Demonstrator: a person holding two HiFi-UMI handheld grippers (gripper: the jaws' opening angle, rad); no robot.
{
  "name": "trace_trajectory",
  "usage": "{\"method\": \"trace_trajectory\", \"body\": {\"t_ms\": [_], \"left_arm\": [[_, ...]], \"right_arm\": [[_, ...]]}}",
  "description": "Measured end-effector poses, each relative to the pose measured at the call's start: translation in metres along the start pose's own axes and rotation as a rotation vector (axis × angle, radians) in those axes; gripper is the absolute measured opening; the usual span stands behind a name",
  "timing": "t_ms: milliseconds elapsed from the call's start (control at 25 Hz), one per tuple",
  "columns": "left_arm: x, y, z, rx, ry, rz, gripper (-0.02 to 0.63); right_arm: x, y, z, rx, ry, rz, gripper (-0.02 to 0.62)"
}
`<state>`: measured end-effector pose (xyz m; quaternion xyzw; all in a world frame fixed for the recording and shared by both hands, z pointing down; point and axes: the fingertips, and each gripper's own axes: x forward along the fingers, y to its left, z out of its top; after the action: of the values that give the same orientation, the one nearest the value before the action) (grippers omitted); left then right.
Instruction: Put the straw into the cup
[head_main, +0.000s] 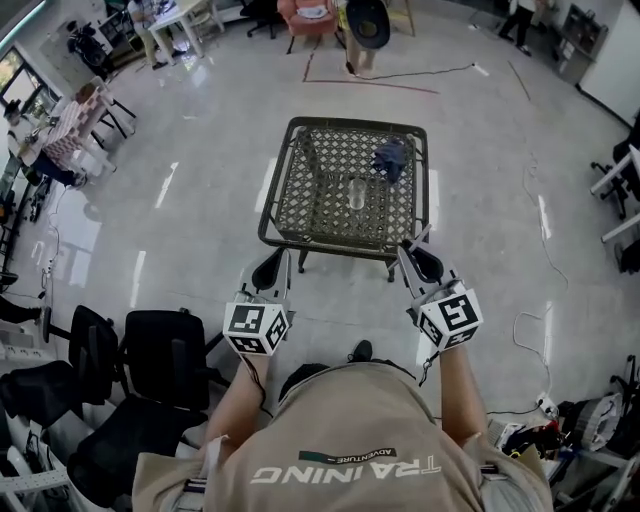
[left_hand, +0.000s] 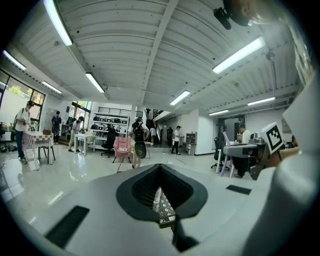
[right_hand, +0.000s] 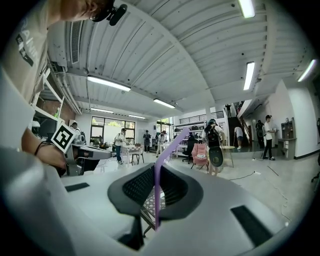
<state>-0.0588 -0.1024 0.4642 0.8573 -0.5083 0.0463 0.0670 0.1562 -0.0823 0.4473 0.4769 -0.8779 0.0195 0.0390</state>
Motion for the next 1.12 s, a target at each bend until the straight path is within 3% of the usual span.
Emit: {"method": "trace_trajectory", "body": {"t_ms": [440,1120], "left_arm": [[0.054,0.019,0.002,-0.004,0.025,-0.028,0.015],[0.187,0.123,0.048,0.025,-0.023,-0.170,0.015]], "right_arm": [[0.049,-0.012,-0.012,0.007,0.058,0.054,0.043],[0.189,-0.065,0.015,-0.008,0.043,-0.066,0.044]]}}
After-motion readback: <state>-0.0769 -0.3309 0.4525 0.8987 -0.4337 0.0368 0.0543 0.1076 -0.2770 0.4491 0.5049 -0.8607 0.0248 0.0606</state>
